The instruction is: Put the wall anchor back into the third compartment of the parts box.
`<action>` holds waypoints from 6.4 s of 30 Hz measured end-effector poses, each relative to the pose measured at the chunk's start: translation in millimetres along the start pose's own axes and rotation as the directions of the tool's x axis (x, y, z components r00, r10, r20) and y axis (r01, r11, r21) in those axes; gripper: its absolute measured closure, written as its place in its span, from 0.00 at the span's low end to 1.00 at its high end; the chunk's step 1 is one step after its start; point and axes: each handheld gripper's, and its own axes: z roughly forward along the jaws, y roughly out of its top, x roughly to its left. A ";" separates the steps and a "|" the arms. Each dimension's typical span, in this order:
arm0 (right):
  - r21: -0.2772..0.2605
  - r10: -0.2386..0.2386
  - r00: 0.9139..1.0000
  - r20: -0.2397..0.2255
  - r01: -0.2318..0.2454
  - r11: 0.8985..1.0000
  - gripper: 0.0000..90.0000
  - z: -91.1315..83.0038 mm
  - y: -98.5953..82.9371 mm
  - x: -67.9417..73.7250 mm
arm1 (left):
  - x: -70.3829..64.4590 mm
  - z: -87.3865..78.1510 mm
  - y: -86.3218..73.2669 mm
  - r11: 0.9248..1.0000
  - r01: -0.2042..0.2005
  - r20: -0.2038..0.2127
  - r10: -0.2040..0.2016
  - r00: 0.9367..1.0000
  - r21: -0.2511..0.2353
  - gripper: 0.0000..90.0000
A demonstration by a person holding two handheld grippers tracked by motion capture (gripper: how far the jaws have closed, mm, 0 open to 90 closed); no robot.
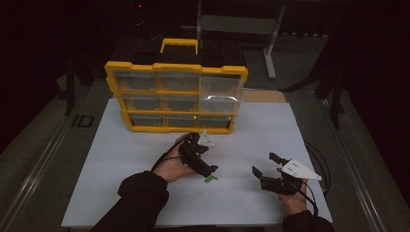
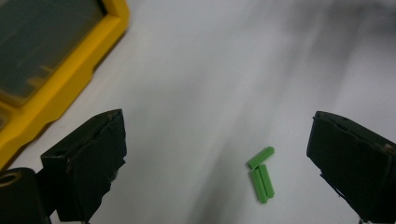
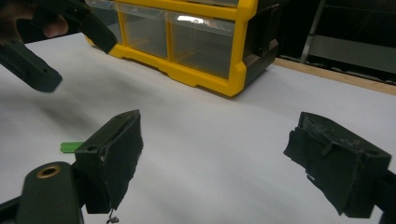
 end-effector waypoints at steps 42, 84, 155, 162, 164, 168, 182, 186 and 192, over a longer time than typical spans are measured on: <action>-0.002 -0.003 1.000 -0.001 0.003 1.000 0.18 -0.5 -0.2 -0.3 | -14.4 59.9 8.9 0.950 -0.166 0.113 0.141 0.984 0.265 0.39; 0.013 -0.005 1.000 -0.004 0.005 1.000 0.19 1.3 -1.0 0.1 | 4.0 49.0 0.9 0.925 -0.114 0.134 0.069 0.989 0.364 0.83; 0.004 -0.012 1.000 -0.004 0.012 1.000 0.19 0.0 -0.2 -0.3 | 13.9 -29.9 13.9 0.920 -0.207 0.183 0.152 0.971 0.334 0.94; 0.003 -0.013 1.000 -0.004 0.013 1.000 0.19 -0.4 -0.1 -0.7 | 15.6 -39.0 18.8 0.920 -0.216 0.179 0.164 0.970 0.326 0.94; 0.003 -0.014 1.000 -0.004 0.014 1.000 0.19 -0.4 -0.1 -0.9 | 16.3 -42.4 20.7 0.920 -0.217 0.183 0.164 0.969 0.327 0.94; 0.003 -0.013 1.000 -0.003 0.013 1.000 0.19 -0.3 -0.1 -0.9 | 18.5 -49.3 25.3 0.920 -0.223 0.177 0.173 0.969 0.321 0.94; 0.003 -0.012 1.000 -0.002 0.012 1.000 0.19 -0.1 -0.2 -0.9 | 24.0 -68.9 42.3 0.923 -0.242 0.184 0.193 0.964 0.298 0.94; 0.003 -0.013 1.000 -0.002 0.014 1.000 0.19 -0.4 -0.1 -1.1 | 25.4 -73.8 46.6 0.925 -0.245 0.185 0.197 0.963 0.290 0.94; -0.001 -0.009 1.000 -0.001 0.009 1.000 0.19 -0.3 -0.2 -0.6 | 26.7 -79.9 53.0 0.928 -0.245 0.178 0.200 0.963 0.280 0.94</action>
